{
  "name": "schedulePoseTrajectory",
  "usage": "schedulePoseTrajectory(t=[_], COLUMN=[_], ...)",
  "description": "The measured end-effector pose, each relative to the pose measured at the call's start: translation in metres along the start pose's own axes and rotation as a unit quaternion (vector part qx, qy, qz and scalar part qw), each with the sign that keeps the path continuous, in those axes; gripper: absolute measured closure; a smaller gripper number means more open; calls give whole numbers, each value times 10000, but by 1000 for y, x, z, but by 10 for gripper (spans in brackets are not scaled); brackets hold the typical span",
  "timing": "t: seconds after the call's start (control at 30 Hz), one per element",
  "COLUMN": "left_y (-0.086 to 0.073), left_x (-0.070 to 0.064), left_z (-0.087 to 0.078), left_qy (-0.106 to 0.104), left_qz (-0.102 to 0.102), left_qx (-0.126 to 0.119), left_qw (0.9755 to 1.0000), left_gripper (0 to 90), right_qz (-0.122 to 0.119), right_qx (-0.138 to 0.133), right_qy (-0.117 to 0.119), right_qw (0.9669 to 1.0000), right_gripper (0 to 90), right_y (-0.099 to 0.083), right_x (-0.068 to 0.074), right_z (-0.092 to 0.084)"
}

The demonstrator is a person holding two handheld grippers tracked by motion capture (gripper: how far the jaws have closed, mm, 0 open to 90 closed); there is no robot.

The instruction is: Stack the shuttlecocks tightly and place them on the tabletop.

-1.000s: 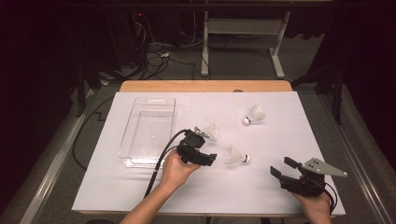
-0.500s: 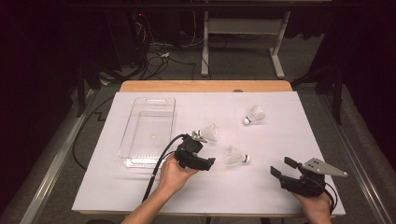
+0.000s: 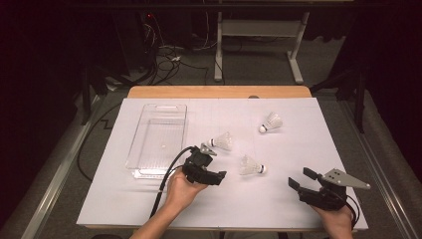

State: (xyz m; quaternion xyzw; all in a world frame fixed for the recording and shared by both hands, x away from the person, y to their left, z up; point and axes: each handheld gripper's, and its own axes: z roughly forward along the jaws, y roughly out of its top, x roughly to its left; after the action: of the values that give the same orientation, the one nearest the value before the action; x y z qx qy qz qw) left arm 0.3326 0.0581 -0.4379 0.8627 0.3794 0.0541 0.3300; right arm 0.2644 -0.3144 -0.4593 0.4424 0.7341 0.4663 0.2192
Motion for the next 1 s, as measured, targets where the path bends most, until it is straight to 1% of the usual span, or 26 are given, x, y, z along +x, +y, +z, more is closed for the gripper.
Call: schedulePoseTrajectory(t=[0.07, 0.1, 0.13, 0.17, 0.3, 0.47, 0.5, 0.67, 0.77, 0.8, 0.97, 1.0], left_y=[-1, -2, -2, -3, -5, -7, -8, -12, -14, -15, -19, -20], left_x=[-1, -1, -1, -2, -3, -3, -3, -3, -3, -3, -5, -5], left_z=[0, 0, 0, -1, 0, -2, -2, -2, -3, -4, -5, -5], left_qy=[13, 10, 9, 32, -6, -14, -11, -18, -25, -38, -63, -66], left_qz=[-17, 18, -6, 23, 3, 38, -10, 19, -27, 1, -27, -5], left_qx=[-27, -24, -32, -9, -48, -26, -75, -44, -108, -82, -115, -87], left_qw=[10000, 10000, 10000, 10000, 10000, 10000, 10000, 10000, 9999, 10000, 9999, 9999], left_gripper=[290, 291, 291, 291, 293, 296, 297, 300, 302, 303, 304, 304], right_qz=[1, 0, -4, -6, -16, -15, -17, -9, -16, -19, -16, -18], right_qx=[0, -1, -4, -3, -6, -6, -9, 2, -3, -3, 2, 3], right_qy=[-2, -4, -8, -9, -10, -13, -16, -21, -18, -17, -16, -17], right_qw=[10000, 10000, 10000, 10000, 10000, 10000, 10000, 10000, 10000, 10000, 10000, 10000], right_gripper=[304, 304, 303, 304, 304, 303, 303, 304, 304, 303, 304, 304], right_y=[0, 0, 0, 0, 0, 0, 0, 0, 0, 0, 0, 0], right_x=[0, 0, 0, 0, 0, 0, 0, 0, 0, 0, 0, 0], right_z=[0, 0, 0, 0, 0, 0, 0, 0, 0, 0, 0, 0])
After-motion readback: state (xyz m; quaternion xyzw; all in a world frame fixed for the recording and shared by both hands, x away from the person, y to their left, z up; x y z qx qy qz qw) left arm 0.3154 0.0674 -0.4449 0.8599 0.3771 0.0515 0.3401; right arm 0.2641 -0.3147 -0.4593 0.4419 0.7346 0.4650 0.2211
